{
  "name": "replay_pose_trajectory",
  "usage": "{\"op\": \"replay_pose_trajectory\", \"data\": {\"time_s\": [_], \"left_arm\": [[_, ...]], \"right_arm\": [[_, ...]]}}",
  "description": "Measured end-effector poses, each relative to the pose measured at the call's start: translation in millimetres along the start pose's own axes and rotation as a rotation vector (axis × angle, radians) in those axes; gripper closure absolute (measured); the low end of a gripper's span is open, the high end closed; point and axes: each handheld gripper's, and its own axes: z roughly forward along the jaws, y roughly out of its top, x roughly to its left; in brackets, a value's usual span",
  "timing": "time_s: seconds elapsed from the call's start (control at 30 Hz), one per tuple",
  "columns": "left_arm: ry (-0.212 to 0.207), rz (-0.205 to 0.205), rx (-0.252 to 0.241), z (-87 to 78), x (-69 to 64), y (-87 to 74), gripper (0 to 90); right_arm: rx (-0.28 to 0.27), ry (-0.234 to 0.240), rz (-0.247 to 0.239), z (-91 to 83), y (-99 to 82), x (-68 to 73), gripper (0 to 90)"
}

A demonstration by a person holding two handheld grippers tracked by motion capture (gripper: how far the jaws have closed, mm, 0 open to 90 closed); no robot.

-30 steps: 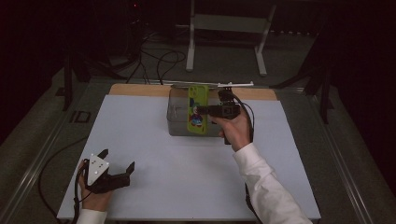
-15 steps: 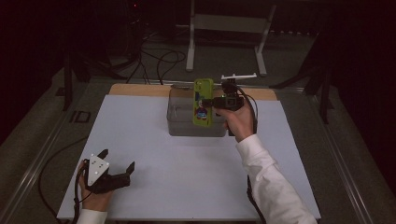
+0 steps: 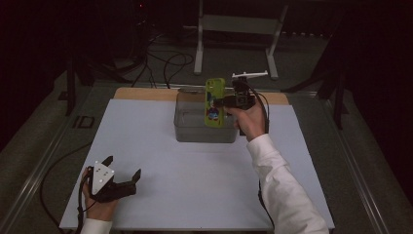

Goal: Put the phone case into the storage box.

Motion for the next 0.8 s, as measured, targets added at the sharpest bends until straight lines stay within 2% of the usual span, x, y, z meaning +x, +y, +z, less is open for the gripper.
{"op": "replay_pose_trajectory", "data": {"time_s": [0.8], "left_arm": [[0.001, 0.006, 0.0, 0.5, -1.3, 0.1, 0.0]], "right_arm": [[0.04, -0.122, 0.033, 12.8, 15.3, -19.7, 78.1]]}}
